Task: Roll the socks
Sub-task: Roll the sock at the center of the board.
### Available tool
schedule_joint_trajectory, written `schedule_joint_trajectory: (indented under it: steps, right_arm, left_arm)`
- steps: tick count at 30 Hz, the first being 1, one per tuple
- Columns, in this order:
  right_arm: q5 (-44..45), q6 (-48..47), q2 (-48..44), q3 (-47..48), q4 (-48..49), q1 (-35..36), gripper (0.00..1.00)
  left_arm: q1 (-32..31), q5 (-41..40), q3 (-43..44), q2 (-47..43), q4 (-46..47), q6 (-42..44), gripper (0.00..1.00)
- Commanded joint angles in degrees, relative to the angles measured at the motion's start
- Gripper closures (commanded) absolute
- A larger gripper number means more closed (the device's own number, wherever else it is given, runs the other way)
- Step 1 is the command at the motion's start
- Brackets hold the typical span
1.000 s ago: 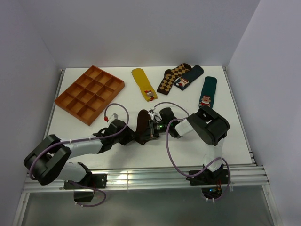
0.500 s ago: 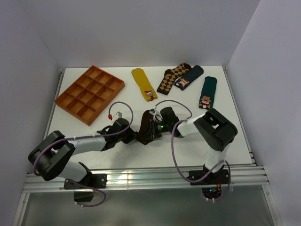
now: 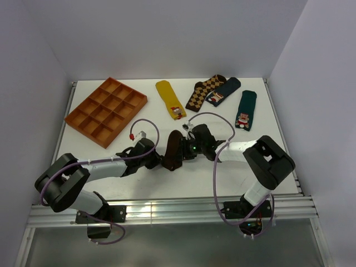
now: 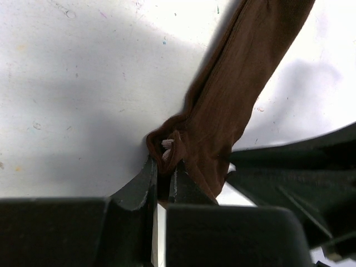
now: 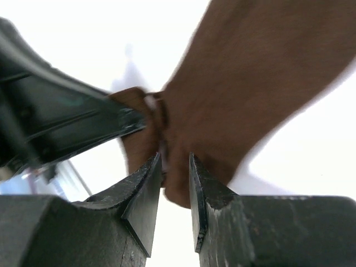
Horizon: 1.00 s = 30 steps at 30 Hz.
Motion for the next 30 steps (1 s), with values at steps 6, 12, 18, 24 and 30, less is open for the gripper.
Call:
schedule_joint_trajectory:
  steps: [6, 12, 18, 24, 30]
  right_arm:
    - [11.9, -3.8, 5.4, 7.4, -4.8, -0.2, 0.66]
    - [14.6, -3.8, 7.2, 9.5, -6.7, -0.5, 0.66]
    - [14.5, -9.4, -0.4, 8.7, -8.7, 0.8, 0.66]
    - [20.8, -17.8, -10.0, 3.9, -9.6, 8.7, 0.59]
    - [26.2, -21.9, -11.5, -0.7, -6.0, 15.8, 0.51]
  left_arm:
    - [-0.8, -0.1, 0.9, 1.5, -5.9, 3.7, 1.00]
    - [-0.9, 0.7, 0.0, -0.7, -9.4, 5.2, 1.00]
    - [-0.9, -0.7, 2.3, -0.3, -11.7, 6.0, 1.00]
    - [-0.9, 0.1, 5.1, 3.4, -12.4, 6.5, 1.00]
    - [-0.9, 0.0, 6.1, 3.4, -13.5, 7.2, 1.00]
